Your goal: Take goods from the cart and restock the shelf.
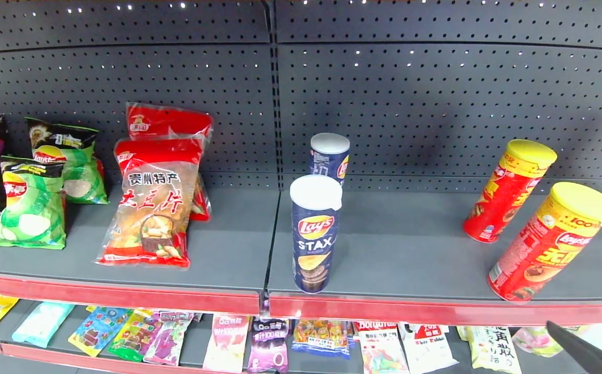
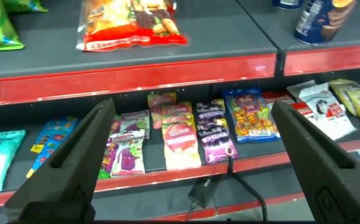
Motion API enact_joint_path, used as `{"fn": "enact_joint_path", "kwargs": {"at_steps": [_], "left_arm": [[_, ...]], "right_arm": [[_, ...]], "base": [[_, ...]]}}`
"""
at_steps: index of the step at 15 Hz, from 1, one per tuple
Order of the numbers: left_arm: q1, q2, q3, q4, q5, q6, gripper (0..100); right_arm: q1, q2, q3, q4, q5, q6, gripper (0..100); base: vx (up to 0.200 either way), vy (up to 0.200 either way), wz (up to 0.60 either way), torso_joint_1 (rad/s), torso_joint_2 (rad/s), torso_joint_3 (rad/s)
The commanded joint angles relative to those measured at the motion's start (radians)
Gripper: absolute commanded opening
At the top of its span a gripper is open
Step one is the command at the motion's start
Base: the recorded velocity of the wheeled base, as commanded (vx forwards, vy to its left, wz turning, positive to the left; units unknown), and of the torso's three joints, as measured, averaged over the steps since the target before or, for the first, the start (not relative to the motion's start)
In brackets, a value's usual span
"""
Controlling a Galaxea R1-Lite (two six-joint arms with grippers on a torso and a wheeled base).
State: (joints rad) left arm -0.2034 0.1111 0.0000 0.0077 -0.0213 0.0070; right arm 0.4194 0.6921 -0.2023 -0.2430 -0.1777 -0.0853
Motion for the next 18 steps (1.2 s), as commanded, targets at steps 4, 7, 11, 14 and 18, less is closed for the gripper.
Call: {"fn": "enact_joint_path", "kwargs": {"at_steps": [4, 7, 11, 14, 18], "left_arm": [[0.012, -0.008, -0.002, 0.000, 0.003, 0.007, 100], [0.015, -0.004, -0.002, 0.000, 0.006, 0.007, 100], [0.015, -0.008, 0.000, 0.000, 0.006, 0.007, 100], [0.015, -0.008, 0.000, 0.000, 0.006, 0.004, 100], [0.015, -0.010, 0.000, 0.000, -0.006, 0.004, 100]], "right_arm": [[-0.169, -0.534, 0.047, 0.335, -0.052, 0.004, 100], [-0.369, -0.545, 0.050, 0.373, -0.083, 0.004, 100], [-0.413, -0.692, 0.146, 0.301, 0.119, -0.002, 100], [-0.418, -0.691, 0.164, 0.272, 0.147, 0.049, 100], [-0.418, -0.691, 0.202, 0.235, 0.236, 0.045, 100]], "base": [[0.000, 0.000, 0.00, 0.000, 0.00, 0.000], [0.000, 0.000, 0.00, 0.000, 0.00, 0.000], [0.000, 0.000, 0.00, 0.000, 0.00, 0.000], [0.000, 0.000, 0.00, 0.000, 0.00, 0.000], [0.000, 0.000, 0.00, 0.000, 0.00, 0.000]]}}
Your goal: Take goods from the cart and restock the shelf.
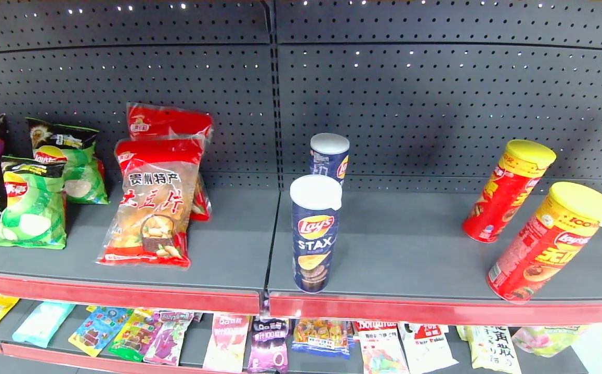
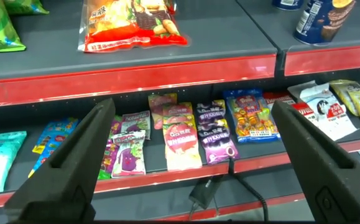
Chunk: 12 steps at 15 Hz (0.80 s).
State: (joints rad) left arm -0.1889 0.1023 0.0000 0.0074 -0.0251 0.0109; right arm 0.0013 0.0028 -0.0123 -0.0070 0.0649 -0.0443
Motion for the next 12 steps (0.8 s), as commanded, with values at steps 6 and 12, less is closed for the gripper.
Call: {"fn": "enact_joint_path", "kwargs": {"at_steps": [6, 12], "left_arm": [[-0.001, 0.002, 0.000, 0.000, 0.019, -0.002, 100], [-0.003, 0.004, 0.000, 0.000, 0.019, 0.000, 100]], "right_arm": [[0.000, -0.001, 0.012, -0.001, -0.025, 0.012, 100], [0.000, -0.001, 0.012, -0.001, -0.025, 0.012, 100]], "base": [[0.000, 0.000, 0.00, 0.000, 0.00, 0.000], [0.000, 0.000, -0.10, 0.000, 0.00, 0.000]]}}
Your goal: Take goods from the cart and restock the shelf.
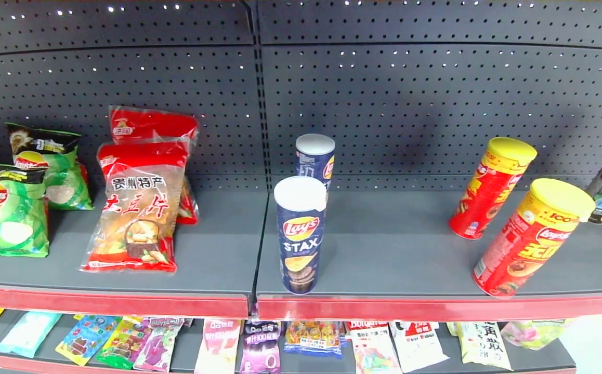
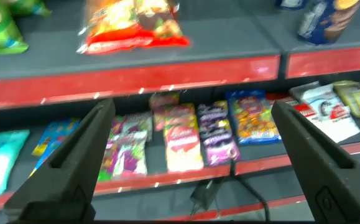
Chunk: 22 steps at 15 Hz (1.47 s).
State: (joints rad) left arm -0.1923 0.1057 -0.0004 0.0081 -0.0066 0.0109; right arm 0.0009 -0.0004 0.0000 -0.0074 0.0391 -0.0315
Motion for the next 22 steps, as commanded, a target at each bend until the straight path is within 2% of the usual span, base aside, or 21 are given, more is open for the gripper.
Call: {"fn": "enact_joint_path", "kwargs": {"at_steps": [1, 5, 6, 9, 11, 12, 13, 14, 15, 16, 17, 19, 20, 22], "left_arm": [[0.001, 0.000, 0.000, 0.000, 0.000, 0.000, 100], [-0.001, 0.035, -0.001, 0.001, -0.007, -0.002, 100], [-0.006, 0.057, -0.001, 0.001, -0.027, -0.005, 100], [-0.047, 0.045, -0.003, 0.001, -0.030, -0.006, 100], [-0.045, 0.020, -0.010, 0.000, -0.024, -0.017, 100], [-0.050, 0.092, -0.108, -0.011, -0.030, -0.080, 100], [-0.053, 0.299, -0.291, -0.043, -0.030, -0.230, 100], [-0.053, 0.520, -0.497, -0.062, -0.033, -0.258, 100], [-0.052, 0.678, -0.581, -0.065, -0.024, -0.183, 100], [-0.052, 0.805, -0.601, -0.089, 0.002, -0.114, 100], [-0.052, 0.940, -0.613, -0.163, 0.069, -0.095, 100], [-0.082, 1.187, -0.613, -0.390, 0.175, -0.101, 100], [-0.099, 1.267, -0.615, -0.447, 0.194, -0.114, 100], [-0.118, 1.342, -0.621, -0.447, 0.191, -0.141, 100]], "right_arm": [[0.001, 0.002, 0.000, 0.000, 0.001, -0.001, 100], [0.001, 0.002, 0.000, 0.000, 0.001, 0.002, 100], [0.001, 0.002, 0.000, 0.000, 0.001, 0.001, 100], [0.001, 0.002, 0.000, 0.000, 0.001, 0.001, 100], [0.001, 0.002, 0.000, 0.000, 0.001, 0.001, 100], [0.001, 0.002, 0.000, 0.000, 0.001, 0.001, 100], [0.001, 0.002, 0.000, 0.000, 0.001, 0.001, 100], [0.001, 0.002, 0.000, 0.000, 0.001, 0.001, 100], [0.001, 0.002, 0.000, 0.000, 0.001, 0.001, 100], [0.001, 0.002, 0.000, 0.000, 0.002, 0.002, 100], [0.001, 0.002, 0.000, 0.000, 0.002, 0.008, 100], [0.001, 0.002, 0.000, 0.000, 0.002, 0.013, 100], [0.001, 0.002, 0.000, 0.000, 0.002, 0.015, 100], [0.001, 0.002, 0.000, 0.000, 0.002, 0.015, 100]], "base": [[0.000, 0.000, 0.00, 0.000, 0.00, 0.000], [0.000, 0.000, 0.00, 0.000, 0.00, 0.000], [0.000, 0.000, 0.00, 0.000, 0.00, 0.000], [0.000, 0.000, 0.00, 0.000, 0.00, 0.000], [0.000, 0.000, 0.00, 0.000, 0.00, 0.000], [0.000, 0.000, 0.00, 0.000, 0.00, 0.000], [0.000, 0.000, 0.00, 0.000, 0.00, 0.000], [0.000, 0.000, 0.00, 0.000, 0.00, 0.000], [0.000, 0.000, 0.00, 0.000, 0.00, 0.000], [0.000, 0.000, 0.00, 0.000, 0.00, 0.000], [0.000, 0.000, 0.00, 0.000, 0.00, 0.000], [0.000, 0.000, 0.00, 0.000, 0.00, 0.000], [0.000, 0.000, 0.00, 0.000, 0.00, 0.000], [0.000, 0.000, 0.00, 0.000, 0.00, 0.000]]}}
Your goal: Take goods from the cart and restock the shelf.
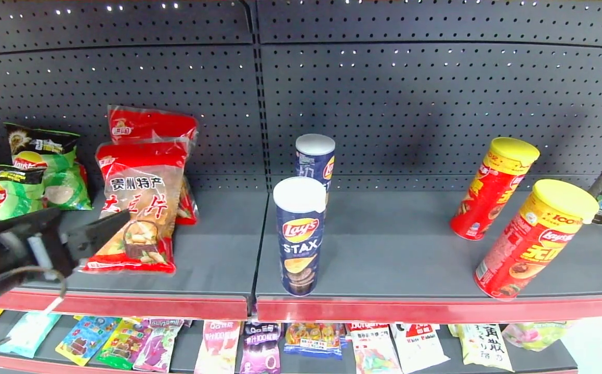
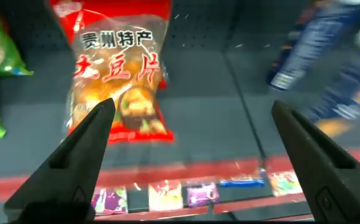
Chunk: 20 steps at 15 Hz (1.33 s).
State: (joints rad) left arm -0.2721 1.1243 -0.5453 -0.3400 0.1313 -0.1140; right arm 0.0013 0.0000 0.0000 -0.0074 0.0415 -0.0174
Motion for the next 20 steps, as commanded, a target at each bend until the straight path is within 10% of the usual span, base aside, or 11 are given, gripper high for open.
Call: {"fn": "enact_joint_path", "kwargs": {"at_steps": [1, 3, 20], "left_arm": [[-0.061, 0.388, -0.100, -0.102, 0.051, -0.079, 100], [-0.091, 0.466, -0.143, -0.100, 0.053, -0.156, 100], [-0.271, 0.664, -0.186, -0.100, -0.039, -0.153, 100]], "right_arm": [[0.000, 0.000, 0.000, 0.000, 0.000, 0.002, 100], [0.000, 0.002, 0.000, 0.000, 0.001, 0.002, 100], [0.002, 0.002, 0.000, 0.001, 0.001, 0.001, 100]], "base": [[0.000, 0.000, 0.00, 0.000, 0.00, 0.000], [0.000, 0.000, 0.00, 0.000, 0.00, 0.000], [0.000, 0.000, 0.00, 0.000, 0.00, 0.000]]}}
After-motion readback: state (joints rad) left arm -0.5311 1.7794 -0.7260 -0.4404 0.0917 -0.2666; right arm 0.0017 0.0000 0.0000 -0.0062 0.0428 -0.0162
